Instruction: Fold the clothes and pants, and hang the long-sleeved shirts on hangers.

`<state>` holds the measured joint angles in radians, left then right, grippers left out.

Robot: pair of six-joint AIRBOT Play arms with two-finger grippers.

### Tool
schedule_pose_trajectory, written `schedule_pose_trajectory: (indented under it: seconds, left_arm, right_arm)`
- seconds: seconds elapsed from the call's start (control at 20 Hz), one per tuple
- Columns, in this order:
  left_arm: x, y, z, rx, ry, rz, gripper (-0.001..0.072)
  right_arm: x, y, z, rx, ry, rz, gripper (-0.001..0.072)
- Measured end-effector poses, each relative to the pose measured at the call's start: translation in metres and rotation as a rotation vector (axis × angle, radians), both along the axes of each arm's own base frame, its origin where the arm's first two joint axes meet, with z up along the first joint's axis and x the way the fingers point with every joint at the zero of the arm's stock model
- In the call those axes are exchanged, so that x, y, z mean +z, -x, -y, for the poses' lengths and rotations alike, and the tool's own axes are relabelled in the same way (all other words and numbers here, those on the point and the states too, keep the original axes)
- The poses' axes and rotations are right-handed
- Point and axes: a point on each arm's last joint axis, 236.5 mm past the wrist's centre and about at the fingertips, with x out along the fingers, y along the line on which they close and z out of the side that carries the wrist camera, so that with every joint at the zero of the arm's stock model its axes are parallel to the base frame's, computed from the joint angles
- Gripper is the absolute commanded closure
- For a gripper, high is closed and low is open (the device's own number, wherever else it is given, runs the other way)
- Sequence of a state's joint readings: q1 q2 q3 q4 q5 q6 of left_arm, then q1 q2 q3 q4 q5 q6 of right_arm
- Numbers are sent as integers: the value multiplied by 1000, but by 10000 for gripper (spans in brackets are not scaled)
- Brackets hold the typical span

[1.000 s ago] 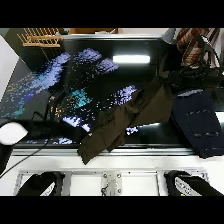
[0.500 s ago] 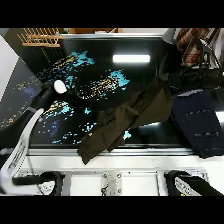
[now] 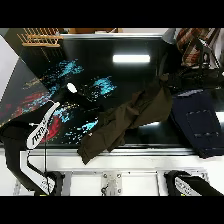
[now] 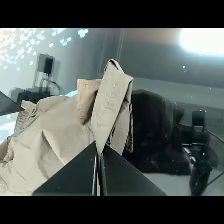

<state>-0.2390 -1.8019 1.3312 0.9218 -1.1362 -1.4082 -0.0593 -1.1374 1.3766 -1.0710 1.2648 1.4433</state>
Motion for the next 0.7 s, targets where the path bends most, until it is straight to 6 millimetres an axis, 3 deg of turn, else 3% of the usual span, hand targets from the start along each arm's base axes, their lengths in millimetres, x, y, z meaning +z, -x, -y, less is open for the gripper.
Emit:
schedule_pose_trajectory:
  seconds: [0.25,0.35,0.55,0.7]
  left_arm:
    - [-6,4,25,-24,2,27,105]
    - [-8,8,32,-43,-4,35,646]
    - [-8,12,35,-57,-11,32,691]
    - [26,-9,23,-11,13,108,692]
  right_arm:
    - [2,0,-4,3,-18,4,709]
    - [3,0,-5,5,-25,5,709]
    - [5,0,-7,7,-33,7,709]
    - [8,-3,-4,6,-26,28,710]
